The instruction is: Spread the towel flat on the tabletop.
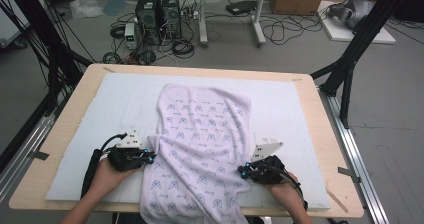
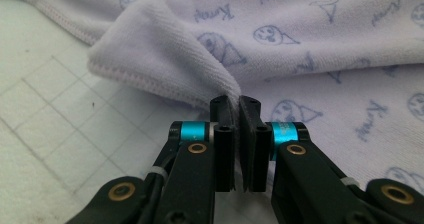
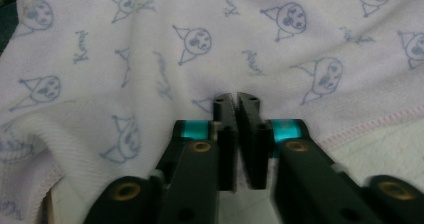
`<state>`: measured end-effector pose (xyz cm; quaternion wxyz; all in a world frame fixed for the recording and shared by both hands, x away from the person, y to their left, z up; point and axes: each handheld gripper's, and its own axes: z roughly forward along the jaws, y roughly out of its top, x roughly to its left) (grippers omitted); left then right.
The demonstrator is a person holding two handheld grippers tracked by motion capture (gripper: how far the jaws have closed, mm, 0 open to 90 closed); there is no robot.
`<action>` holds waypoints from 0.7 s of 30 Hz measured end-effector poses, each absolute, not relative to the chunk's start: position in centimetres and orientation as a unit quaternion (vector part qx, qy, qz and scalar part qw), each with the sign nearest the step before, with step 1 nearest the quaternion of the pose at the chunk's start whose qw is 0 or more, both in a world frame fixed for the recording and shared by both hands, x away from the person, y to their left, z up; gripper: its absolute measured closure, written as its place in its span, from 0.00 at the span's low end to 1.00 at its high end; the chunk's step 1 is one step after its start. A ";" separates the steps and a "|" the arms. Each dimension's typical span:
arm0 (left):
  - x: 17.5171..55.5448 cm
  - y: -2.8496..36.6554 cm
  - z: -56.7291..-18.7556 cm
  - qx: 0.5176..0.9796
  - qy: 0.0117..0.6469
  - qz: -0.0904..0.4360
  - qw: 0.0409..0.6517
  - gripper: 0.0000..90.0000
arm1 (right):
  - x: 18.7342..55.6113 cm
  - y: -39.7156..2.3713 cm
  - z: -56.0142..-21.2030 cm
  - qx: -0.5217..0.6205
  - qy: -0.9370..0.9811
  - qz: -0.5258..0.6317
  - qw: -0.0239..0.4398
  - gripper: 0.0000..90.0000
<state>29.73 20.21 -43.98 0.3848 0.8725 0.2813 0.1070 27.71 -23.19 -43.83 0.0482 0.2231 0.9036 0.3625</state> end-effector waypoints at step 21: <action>30.0 21.5 -42.5 0.840 0.326 0.138 0.412 0.66 | 29.3 -26.4 -40.6 0.271 0.869 0.386 0.150 0.79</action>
